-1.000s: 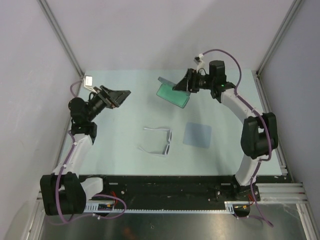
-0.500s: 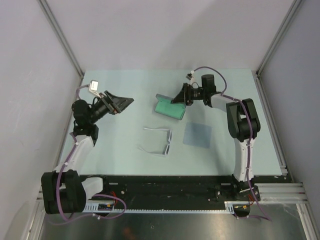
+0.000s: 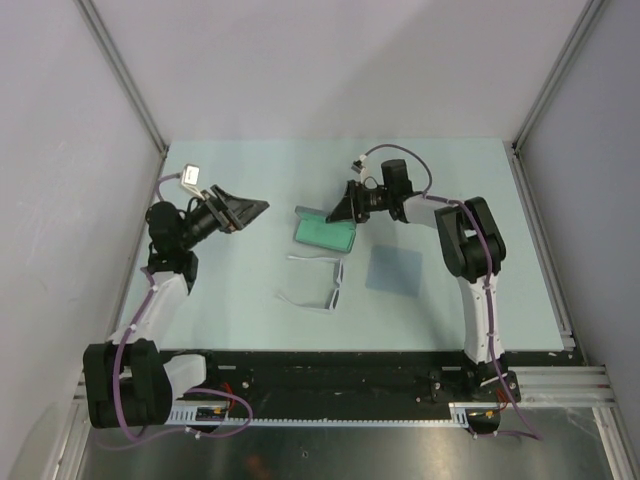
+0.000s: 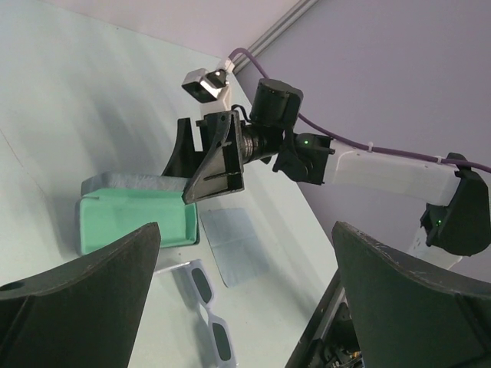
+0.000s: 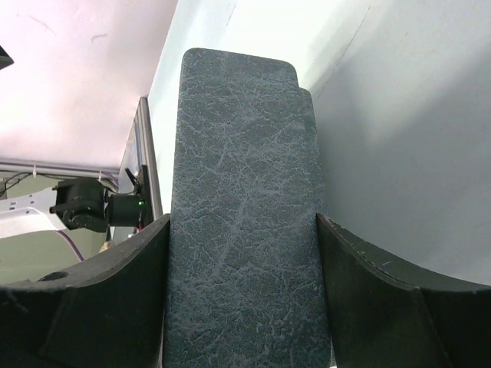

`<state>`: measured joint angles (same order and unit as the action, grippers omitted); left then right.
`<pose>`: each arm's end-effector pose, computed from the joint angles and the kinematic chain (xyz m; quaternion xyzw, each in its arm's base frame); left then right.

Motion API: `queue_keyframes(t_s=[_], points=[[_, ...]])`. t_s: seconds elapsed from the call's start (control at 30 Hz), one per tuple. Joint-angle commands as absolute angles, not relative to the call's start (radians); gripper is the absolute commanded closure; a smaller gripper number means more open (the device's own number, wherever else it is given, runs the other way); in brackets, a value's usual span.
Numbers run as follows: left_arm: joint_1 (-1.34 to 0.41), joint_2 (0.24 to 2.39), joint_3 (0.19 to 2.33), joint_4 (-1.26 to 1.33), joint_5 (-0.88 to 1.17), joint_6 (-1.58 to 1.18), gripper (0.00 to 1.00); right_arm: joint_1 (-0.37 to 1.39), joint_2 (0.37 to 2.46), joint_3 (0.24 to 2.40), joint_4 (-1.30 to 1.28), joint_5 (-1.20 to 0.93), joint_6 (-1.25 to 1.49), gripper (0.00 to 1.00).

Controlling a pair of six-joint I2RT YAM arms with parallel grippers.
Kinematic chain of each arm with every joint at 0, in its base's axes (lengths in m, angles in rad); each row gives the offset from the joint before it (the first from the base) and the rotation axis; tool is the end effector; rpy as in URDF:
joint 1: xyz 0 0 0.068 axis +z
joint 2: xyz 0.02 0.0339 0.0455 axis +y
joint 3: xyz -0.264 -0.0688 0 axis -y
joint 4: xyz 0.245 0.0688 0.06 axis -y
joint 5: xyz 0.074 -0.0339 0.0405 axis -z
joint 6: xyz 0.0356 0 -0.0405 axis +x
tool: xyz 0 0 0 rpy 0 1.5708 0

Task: Organize the sunglasses
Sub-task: Place the sunglasses case at the center of the board.

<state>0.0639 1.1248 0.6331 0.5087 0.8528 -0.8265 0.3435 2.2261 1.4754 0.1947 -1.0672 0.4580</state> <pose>0.2490 -0.0109 0.2906 -0.0087 0.7031 -0.5107 0.4947 0.4400 0.1905 0.1514 -0.2037 0.7654 0.5725 0.2118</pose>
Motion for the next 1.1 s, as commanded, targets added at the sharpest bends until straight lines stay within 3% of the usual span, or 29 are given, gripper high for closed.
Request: queue_keyframes(t_s=[0.0, 0.57, 0.7, 0.8, 0.9, 1.07], points=[[0.067, 1.101, 0.617, 0.523, 0.885, -0.805, 0.0, 0.36, 2.247, 1.497, 0.247, -1.106, 0.442, 1.0], [0.066, 1.054, 0.586, 0.508, 0.905, -0.796, 0.0, 0.446, 2.26, 1.483, 0.144, -1.072, 0.393, 1.0], [0.067, 1.048, 0.583, 0.505, 0.905, -0.796, 0.0, 0.422, 2.269, 1.489, 0.16, -1.069, 0.428, 0.84], [0.066, 1.046, 0.583, 0.503, 0.907, -0.796, 0.0, 0.413, 2.263, 1.49, 0.158, -1.069, 0.425, 0.63], [0.066, 1.045, 0.583, 0.502, 0.905, -0.796, 0.0, 0.419, 2.258, 1.493, 0.146, -1.063, 0.414, 0.48], [0.066, 1.037, 0.581, 0.499, 0.905, -0.798, 0.0, 0.442, 2.238, 1.5, 0.085, -1.022, 0.318, 0.43]])
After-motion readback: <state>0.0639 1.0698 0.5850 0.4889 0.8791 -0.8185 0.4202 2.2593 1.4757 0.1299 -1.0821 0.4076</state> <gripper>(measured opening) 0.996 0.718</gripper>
